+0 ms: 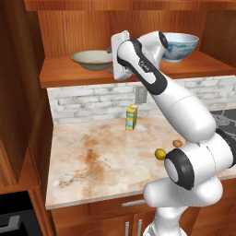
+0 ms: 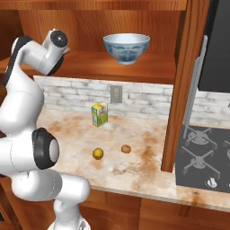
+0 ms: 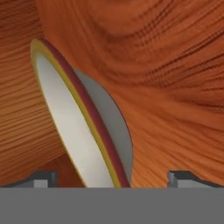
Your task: Pick both bowls and place them on the counter. Then place the lemon in one bowl and place the tangerine in the other bowl.
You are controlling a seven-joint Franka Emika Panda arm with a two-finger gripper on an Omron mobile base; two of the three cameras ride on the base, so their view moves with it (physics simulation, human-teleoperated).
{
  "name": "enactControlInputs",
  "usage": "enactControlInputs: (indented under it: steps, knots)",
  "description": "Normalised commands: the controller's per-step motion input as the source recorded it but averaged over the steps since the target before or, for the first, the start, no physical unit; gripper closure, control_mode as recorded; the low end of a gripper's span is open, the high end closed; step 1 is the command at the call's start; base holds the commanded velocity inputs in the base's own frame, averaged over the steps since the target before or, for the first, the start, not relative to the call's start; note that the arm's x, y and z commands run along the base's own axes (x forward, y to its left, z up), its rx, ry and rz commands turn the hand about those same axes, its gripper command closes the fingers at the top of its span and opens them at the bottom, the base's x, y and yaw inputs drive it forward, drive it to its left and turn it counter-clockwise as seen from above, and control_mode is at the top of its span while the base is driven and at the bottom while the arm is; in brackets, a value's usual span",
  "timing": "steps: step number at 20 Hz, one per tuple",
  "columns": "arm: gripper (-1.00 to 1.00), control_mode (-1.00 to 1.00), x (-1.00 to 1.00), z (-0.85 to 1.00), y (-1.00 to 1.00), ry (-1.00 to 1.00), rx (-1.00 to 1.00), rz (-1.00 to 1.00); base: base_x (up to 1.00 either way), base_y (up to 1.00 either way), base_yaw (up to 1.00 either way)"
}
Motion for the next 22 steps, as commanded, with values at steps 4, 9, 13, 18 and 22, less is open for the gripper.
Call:
enactControlInputs:
  steps: [4,9,13,18,22]
  knots:
    - [1.0,-1.0,0.27,-0.15,0.15,0.0,0.01,0.01,0.0,0.0,0.0]
    - [1.0,-1.0,0.18,-0.15,0.06,0.0,0.02,0.0,0.0,0.0,0.0]
    - [1.0,-1.0,0.0,-0.16,0.0,0.0,0.01,0.0,0.0,0.0,0.0]
    - [1.0,-1.0,0.0,-0.23,0.04,0.0,0.0,0.0,0.0,0.0,0.0]
    - [1.0,-1.0,-0.43,-0.02,0.01,0.0,0.05,0.04,0.0,0.0,0.0]
